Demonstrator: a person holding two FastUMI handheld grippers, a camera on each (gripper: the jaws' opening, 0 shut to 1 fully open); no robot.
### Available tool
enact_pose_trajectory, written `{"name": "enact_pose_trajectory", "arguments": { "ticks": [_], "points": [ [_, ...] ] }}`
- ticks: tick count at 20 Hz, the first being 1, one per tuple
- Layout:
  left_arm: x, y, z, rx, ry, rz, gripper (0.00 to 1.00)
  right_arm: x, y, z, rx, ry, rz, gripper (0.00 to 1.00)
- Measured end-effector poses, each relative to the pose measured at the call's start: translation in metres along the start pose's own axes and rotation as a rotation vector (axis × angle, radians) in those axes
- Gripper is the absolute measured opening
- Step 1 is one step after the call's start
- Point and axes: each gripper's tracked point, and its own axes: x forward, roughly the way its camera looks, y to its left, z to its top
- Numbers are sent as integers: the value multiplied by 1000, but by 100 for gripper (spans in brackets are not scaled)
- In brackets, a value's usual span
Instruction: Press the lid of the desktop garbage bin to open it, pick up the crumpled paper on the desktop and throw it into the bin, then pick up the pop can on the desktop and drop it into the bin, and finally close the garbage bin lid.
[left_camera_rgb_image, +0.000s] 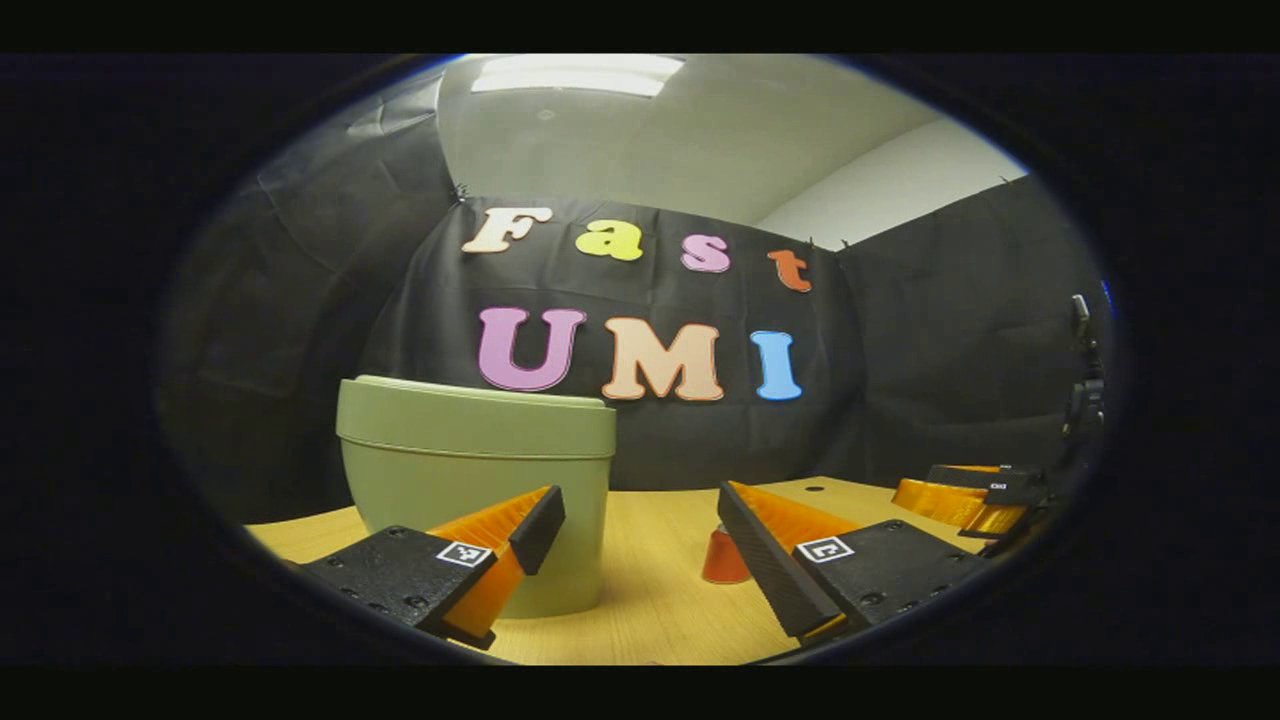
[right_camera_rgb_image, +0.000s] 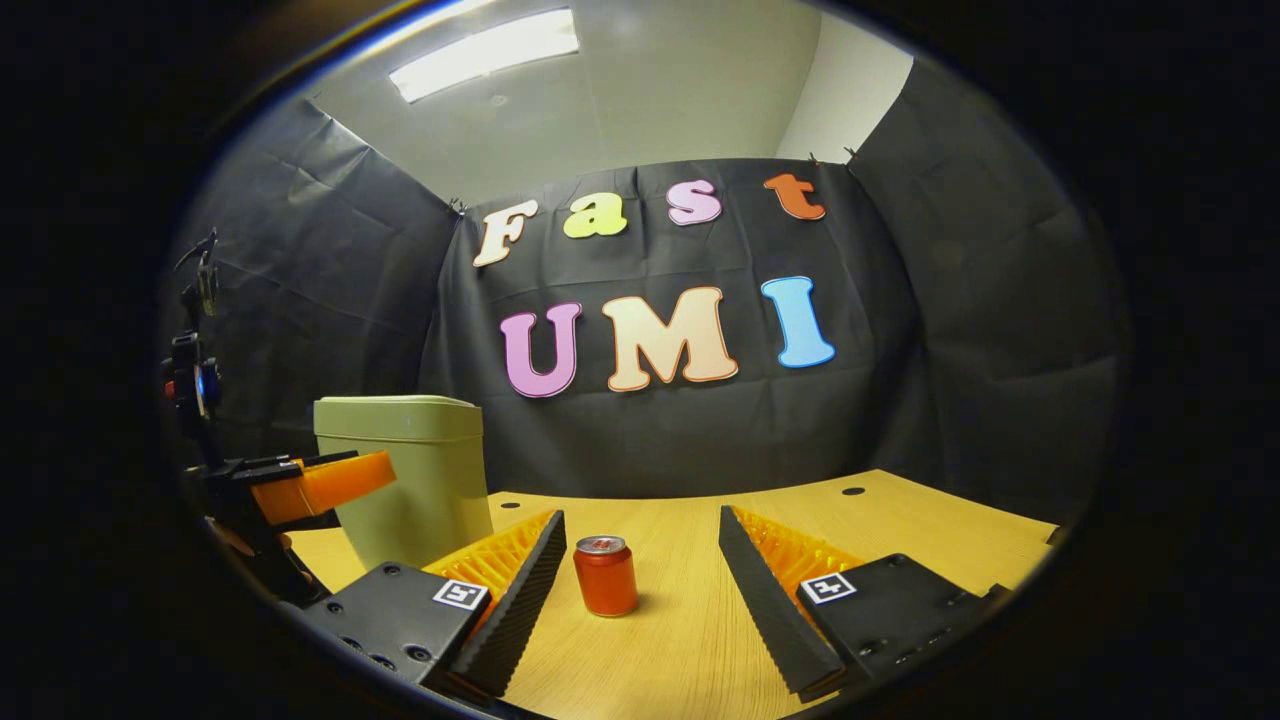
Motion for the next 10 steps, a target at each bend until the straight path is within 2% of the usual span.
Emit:
{"name": "enact_pose_trajectory", "arguments": {
  "ticks": [1,2,3,4,6,8,10],
  "points": [
    [-1,0,1,3,-4,-1,94,0,0,0,-3,0,1,97],
    [-1,-2,2,2,-7,-3,97,0,1,0,-5,0,0,94],
    [0,-2,1,1,-6,-6,94,0,-1,0,-6,0,-3,97],
    [0,-2,1,1,-4,-7,98,0,-1,1,-6,-3,-4,97],
    [0,-3,2,5,-5,-11,94,-1,-2,3,-5,-7,-8,97],
    [-1,-4,5,7,-11,-19,97,-2,-4,5,-3,-12,-12,97],
    [-4,-8,7,13,-15,-30,91,-3,-6,6,-3,-17,-16,97]
  ]
}}
